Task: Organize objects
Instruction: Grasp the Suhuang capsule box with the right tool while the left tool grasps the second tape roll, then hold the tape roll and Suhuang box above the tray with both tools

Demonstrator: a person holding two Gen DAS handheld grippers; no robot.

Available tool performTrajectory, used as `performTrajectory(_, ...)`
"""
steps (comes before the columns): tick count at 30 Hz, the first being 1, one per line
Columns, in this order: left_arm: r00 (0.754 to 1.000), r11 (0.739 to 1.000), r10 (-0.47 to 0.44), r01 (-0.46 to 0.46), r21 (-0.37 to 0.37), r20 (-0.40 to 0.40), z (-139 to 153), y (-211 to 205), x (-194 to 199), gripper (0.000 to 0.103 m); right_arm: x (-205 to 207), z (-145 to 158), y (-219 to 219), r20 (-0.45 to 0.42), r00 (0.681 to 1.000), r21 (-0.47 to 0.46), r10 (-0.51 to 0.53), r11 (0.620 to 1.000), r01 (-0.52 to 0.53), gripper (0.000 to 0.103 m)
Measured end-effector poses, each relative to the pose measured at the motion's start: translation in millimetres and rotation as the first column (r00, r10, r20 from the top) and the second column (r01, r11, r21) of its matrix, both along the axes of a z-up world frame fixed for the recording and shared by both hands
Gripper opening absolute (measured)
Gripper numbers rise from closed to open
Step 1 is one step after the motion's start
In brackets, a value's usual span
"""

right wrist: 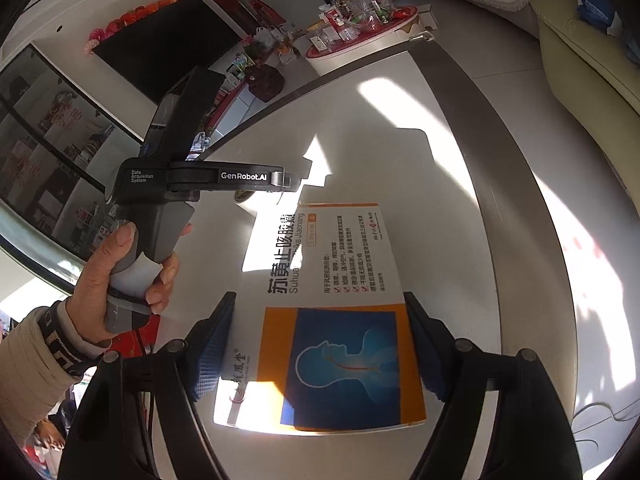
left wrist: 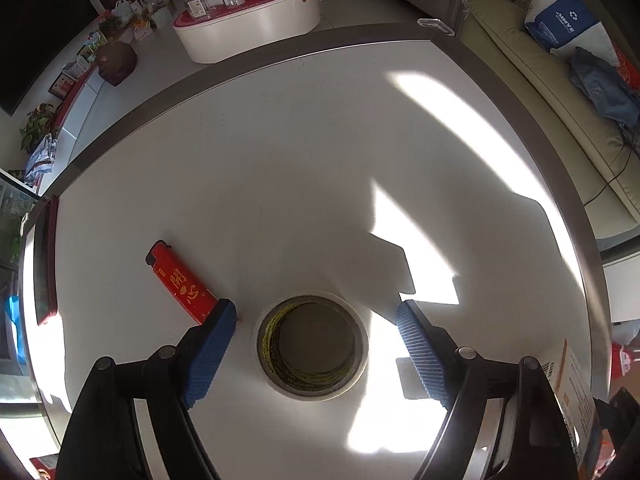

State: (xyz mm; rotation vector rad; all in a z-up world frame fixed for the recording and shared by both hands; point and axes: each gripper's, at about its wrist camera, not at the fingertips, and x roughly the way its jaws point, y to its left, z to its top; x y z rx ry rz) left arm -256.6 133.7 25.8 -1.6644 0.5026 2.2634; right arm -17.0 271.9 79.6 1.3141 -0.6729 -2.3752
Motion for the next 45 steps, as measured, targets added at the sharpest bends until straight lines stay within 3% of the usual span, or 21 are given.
performTrajectory(5,0.997,0.997,0.055,-0.058,0.052,0.061,-2,-6,-3,0.091,11,-1,11,0.005,0.999,-0.105,-0.042,0.994,0.042,0.078)
performTrajectory(7,0.992,0.99,0.11,-0.114,0.077,0.057,0,-12,-8,0.086,17,-2,13,0.006,0.998,-0.123,-0.055,0.991,0.056,0.078)
performTrajectory(8,0.992,0.989,0.12,-0.124,0.081,0.045,3,-12,-9,0.082,20,-2,14,0.006,0.998,-0.128,-0.058,0.99,0.058,0.078)
performTrajectory(11,0.996,0.992,0.086,-0.086,0.09,0.01,11,-5,-5,0.052,28,-2,16,0.005,0.998,-0.163,-0.061,0.985,0.061,0.078)
performTrajectory(15,0.999,0.997,0.03,-0.028,0.073,-0.027,15,6,11,0.052,38,-7,26,0.017,0.996,-0.267,-0.089,0.959,0.09,0.078)
performTrajectory(19,0.999,0.992,0.026,-0.02,0.127,-0.045,30,0,33,0.052,50,-7,32,0.013,0.994,-0.364,-0.104,0.926,0.102,0.078)
performTrajectory(22,0.996,0.987,-0.01,0.024,0.158,-0.085,52,-17,71,0.052,64,-5,35,0.005,0.994,-0.439,-0.114,0.893,0.104,0.078)
performTrajectory(26,0.994,0.972,-0.015,0.04,0.232,-0.11,85,-46,132,0.052,90,-15,34,0.027,0.992,-0.606,-0.12,0.788,0.111,0.078)
performTrajectory(30,0.995,0.942,0.037,-0.004,0.335,-0.092,105,-91,195,0.052,122,-35,22,0.063,0.991,-0.799,-0.118,0.589,0.121,0.078)
performTrajectory(32,0.992,0.937,0.07,-0.029,0.348,-0.106,109,-112,227,0.052,141,-44,12,0.082,0.99,-0.863,-0.117,0.489,0.129,0.078)
performTrajectory(34,0.986,0.937,0.106,-0.056,0.345,-0.127,113,-132,254,0.052,159,-52,-1,0.099,0.989,-0.897,-0.111,0.42,0.137,0.078)
performTrajectory(38,0.973,0.932,0.169,-0.107,0.346,-0.154,119,-168,292,0.052,189,-66,-32,0.149,0.986,-0.93,-0.077,0.329,0.166,0.078)
performTrajectory(40,0.959,0.938,0.185,-0.108,0.329,-0.213,126,-184,311,0.052,201,-68,-48,0.167,0.984,-0.939,-0.055,0.296,0.175,0.078)
performTrajectory(45,0.923,0.947,0.213,-0.114,0.3,-0.321,142,-223,345,0.052,212,-61,-84,0.173,0.985,-0.948,0.006,0.274,0.164,0.078)
